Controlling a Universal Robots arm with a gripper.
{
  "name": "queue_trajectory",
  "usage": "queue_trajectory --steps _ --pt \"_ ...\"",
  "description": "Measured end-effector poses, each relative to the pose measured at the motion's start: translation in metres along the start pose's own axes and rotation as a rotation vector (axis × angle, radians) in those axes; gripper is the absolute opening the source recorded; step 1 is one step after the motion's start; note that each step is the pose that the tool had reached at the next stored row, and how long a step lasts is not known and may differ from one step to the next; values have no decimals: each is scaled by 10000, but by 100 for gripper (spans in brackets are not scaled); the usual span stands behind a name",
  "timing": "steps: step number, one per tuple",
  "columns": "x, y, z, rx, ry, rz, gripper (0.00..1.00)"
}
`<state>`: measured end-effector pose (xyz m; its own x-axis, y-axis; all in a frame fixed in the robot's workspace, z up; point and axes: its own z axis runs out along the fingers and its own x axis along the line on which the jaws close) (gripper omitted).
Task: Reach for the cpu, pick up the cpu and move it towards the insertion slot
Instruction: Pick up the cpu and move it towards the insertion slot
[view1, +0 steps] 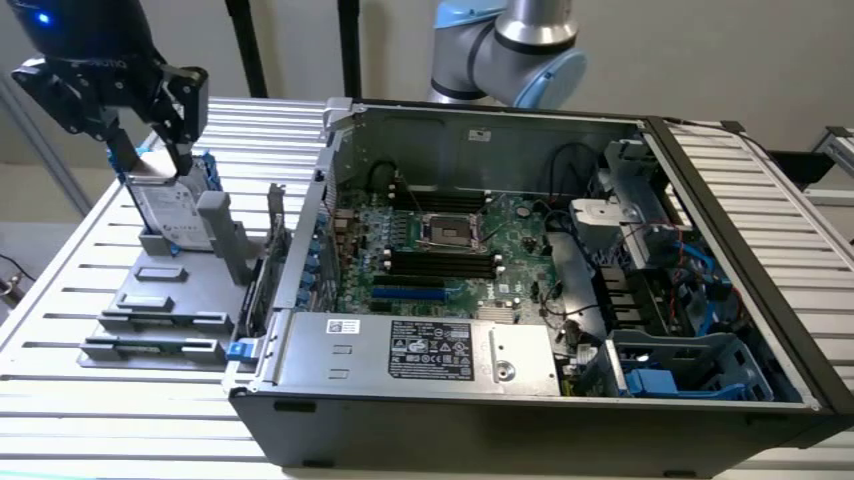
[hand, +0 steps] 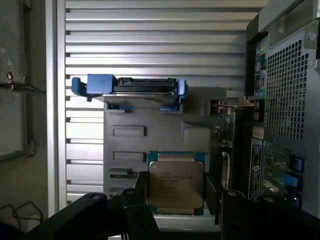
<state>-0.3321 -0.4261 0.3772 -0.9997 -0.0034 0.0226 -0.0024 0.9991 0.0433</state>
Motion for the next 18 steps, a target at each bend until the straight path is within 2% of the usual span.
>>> queue_trajectory --steps 8,18 --pt "-361 4 -125 -157 4 -5 54" --pt "-815 4 -184 -309 5 -9 54"
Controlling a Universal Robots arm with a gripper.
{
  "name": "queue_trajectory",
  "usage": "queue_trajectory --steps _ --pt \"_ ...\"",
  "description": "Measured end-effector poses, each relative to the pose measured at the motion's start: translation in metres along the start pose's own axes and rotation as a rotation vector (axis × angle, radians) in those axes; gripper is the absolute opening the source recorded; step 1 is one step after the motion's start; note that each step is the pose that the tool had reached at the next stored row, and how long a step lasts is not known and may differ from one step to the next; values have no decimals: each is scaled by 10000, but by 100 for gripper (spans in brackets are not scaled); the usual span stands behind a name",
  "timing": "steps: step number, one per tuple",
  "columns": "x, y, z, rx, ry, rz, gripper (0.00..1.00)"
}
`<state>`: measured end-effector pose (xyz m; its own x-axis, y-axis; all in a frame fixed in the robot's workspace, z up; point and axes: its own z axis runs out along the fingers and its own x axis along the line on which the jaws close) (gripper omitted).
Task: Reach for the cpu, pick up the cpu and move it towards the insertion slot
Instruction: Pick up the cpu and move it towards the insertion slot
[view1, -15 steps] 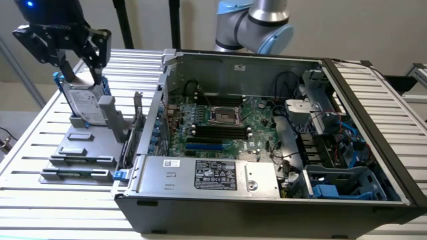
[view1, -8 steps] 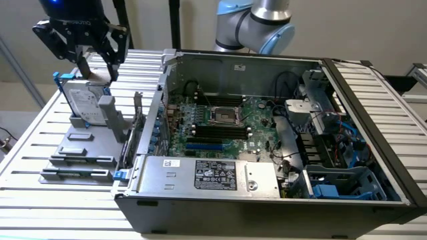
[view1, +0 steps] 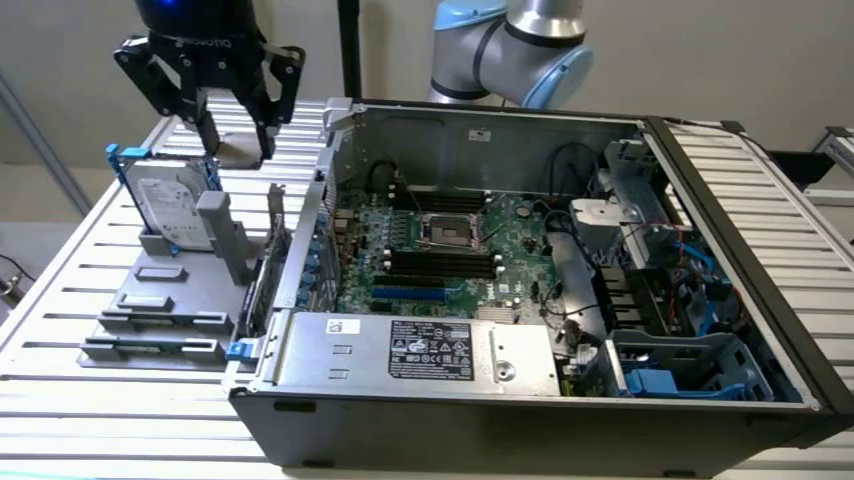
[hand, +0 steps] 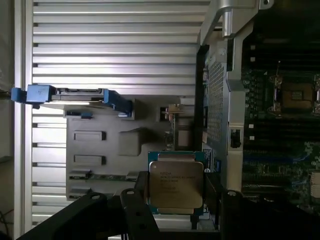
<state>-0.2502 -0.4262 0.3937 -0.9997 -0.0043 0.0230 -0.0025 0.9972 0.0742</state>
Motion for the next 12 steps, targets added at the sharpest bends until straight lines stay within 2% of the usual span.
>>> queue_trajectory --steps 12 --pt "-546 -1 -30 -155 1 -4 54"
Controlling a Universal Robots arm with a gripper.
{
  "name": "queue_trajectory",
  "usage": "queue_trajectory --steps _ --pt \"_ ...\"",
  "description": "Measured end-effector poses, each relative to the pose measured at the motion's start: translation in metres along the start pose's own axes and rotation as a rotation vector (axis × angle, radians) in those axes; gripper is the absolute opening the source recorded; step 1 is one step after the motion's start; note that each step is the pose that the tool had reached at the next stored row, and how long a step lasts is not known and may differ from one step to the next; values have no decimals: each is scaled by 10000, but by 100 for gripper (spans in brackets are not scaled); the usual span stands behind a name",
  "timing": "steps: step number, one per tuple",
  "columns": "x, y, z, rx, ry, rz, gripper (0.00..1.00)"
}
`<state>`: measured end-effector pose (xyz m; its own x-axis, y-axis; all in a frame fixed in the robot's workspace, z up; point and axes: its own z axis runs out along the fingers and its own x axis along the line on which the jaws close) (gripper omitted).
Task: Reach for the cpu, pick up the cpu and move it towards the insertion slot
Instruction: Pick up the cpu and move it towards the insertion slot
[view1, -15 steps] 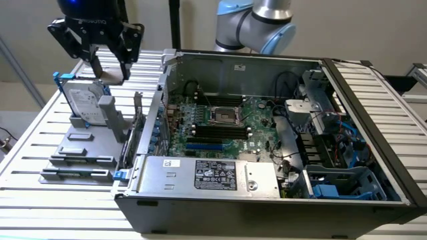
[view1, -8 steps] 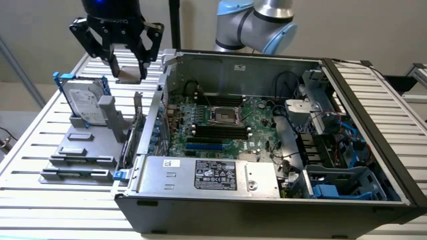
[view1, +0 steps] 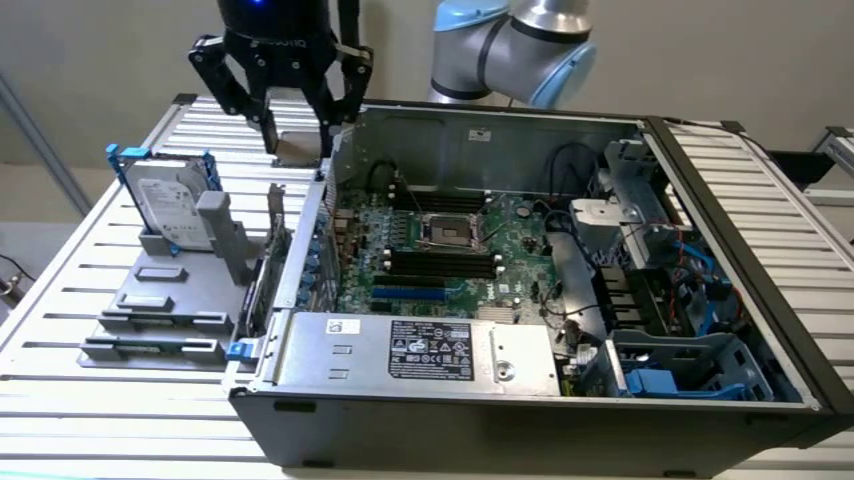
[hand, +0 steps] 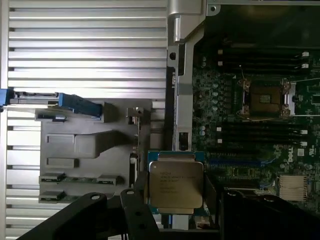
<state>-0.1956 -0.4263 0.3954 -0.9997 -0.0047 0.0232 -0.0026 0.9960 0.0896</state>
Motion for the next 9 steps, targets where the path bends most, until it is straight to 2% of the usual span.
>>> queue_trajectory --steps 9 --pt "-408 -1 -9 -73 0 -2 54"
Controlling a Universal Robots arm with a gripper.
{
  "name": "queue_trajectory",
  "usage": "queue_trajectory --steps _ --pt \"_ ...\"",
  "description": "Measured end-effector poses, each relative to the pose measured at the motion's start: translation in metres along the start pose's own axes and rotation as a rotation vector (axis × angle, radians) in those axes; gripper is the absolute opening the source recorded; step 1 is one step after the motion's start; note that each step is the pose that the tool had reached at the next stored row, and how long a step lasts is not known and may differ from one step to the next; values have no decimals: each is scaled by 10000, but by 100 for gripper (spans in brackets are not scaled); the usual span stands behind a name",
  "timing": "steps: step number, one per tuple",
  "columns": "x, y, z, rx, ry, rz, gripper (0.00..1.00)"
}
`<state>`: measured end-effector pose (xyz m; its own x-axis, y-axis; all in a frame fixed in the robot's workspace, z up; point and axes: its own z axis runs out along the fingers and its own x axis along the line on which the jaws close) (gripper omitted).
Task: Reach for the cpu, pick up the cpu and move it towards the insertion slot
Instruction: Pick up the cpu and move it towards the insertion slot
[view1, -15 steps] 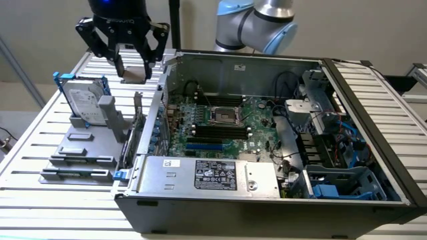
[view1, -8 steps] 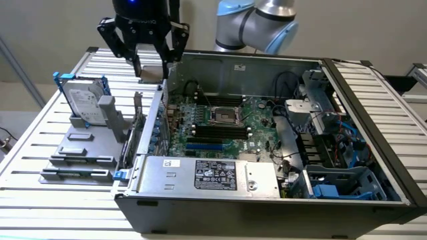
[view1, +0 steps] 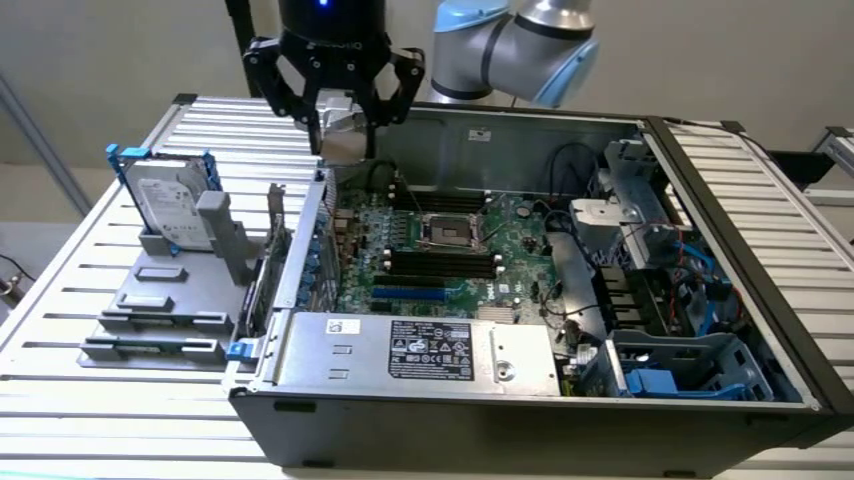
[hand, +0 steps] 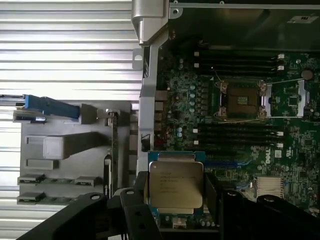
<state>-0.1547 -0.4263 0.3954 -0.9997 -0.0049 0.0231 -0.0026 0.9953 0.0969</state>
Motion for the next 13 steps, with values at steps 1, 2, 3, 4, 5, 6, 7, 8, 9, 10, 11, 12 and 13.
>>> queue_trajectory --steps 1,2,3,4,5,6,7,8,9,10,11,12,13 --pt "-45 0 -1 -3 0 0 54" --pt "-92 0 -2 -5 0 0 54" --pt "-138 0 -3 -6 0 0 54" --pt "-181 0 -4 -6 0 0 54" --pt "-228 -1 -4 -6 0 0 54" --pt "-274 -1 -3 -6 0 0 54" --pt "-317 -1 -3 -6 0 0 54" --pt "-363 0 -2 -5 0 0 54" --pt "-408 2 0 -5 0 0 54" --pt "-455 5 2 -5 0 0 54" --pt "-502 10 4 -5 0 0 54" --pt "-547 16 7 -5 0 0 54" --pt "-592 26 11 -6 0 0 54"
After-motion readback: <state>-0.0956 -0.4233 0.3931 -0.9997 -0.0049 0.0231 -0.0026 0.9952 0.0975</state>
